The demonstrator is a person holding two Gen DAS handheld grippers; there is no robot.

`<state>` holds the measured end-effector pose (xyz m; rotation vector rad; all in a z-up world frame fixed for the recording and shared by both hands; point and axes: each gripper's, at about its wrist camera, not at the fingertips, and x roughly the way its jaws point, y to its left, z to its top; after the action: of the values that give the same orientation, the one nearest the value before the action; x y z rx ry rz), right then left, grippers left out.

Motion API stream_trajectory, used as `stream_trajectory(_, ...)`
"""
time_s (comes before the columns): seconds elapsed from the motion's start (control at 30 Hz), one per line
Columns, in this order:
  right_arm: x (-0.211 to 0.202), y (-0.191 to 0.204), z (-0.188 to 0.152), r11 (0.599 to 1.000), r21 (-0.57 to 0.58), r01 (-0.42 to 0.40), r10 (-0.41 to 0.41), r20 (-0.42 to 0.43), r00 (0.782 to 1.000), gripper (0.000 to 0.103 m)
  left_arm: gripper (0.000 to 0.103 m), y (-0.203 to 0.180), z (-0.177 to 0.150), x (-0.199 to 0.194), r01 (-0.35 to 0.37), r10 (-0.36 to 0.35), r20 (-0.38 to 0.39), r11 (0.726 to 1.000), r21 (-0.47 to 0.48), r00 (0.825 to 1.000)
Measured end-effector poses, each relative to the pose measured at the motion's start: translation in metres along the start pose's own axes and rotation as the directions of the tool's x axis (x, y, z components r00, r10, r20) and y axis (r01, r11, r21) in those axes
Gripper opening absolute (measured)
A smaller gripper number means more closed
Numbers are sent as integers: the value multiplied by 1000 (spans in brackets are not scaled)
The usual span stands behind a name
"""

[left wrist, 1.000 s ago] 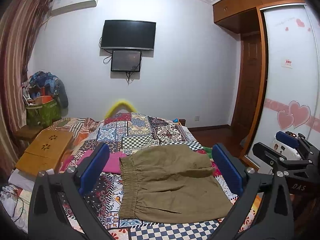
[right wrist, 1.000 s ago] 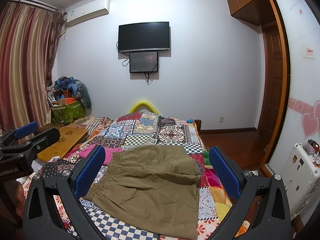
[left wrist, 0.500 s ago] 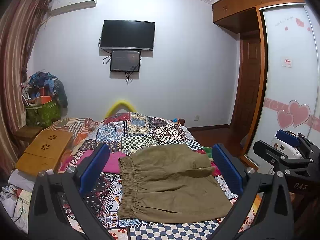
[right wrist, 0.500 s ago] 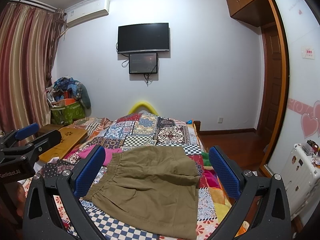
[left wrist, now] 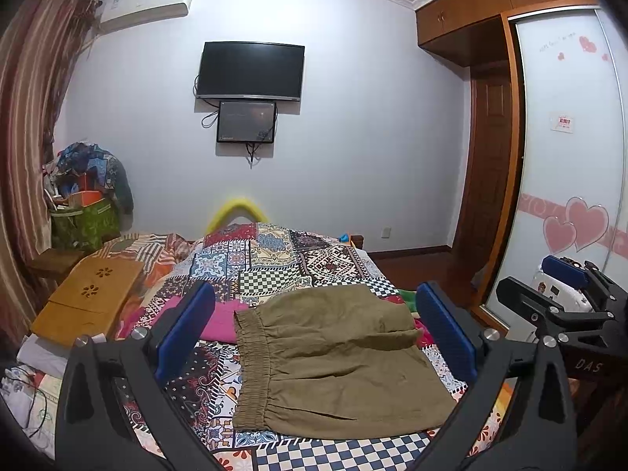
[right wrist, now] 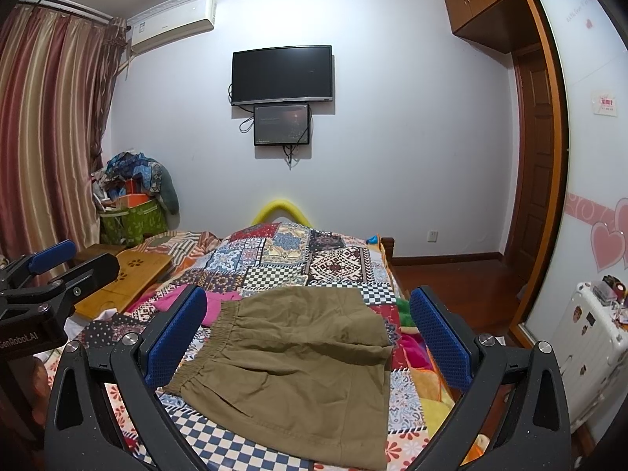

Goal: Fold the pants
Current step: 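Grasp the elastic waistband with the left gripper while the right gripper grasps the pant hem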

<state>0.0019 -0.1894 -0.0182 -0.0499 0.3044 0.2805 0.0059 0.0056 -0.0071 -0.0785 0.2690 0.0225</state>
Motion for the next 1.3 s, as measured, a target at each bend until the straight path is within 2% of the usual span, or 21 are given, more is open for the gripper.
stream_trajectory(0.27, 2, 2, 1, 1000, 2, 5, -5, -5, 1000, 103, 103, -1, 2, 3, 2, -2, -7, 1000, -1, 1000)
stream_trajectory(0.47, 11, -6, -7, 999, -14, 41, -41, -29, 999, 103, 103, 4, -1, 16, 0, 0, -35, 1000, 6, 999)
stream_trajectory(0.6, 29, -17, -22, 994, -55, 100, -104, -89, 991, 103, 103, 16, -8, 38, -24, 24, -75, 1000, -6, 997)
stream_trajectory(0.77, 64, -43, -46, 987, -80, 143, -156, -207, 966, 103, 103, 35, -23, 79, -67, 64, -162, 998, -15, 985)
stream_trajectory(0.93, 93, -62, -55, 981, -87, 173, -191, -293, 937, 103, 103, 61, -46, 132, -115, 105, -264, 993, -25, 959)
stream_trajectory(1.13, 135, -84, -63, 979, -87, 182, -201, -363, 910, 103, 88, 94, -75, 200, -152, 126, -390, 988, -35, 912)
stream_trajectory(1.3, 171, -101, -67, 984, -61, 167, -177, -407, 896, 103, 78, 116, -97, 250, -152, 115, -479, 988, -40, 870)
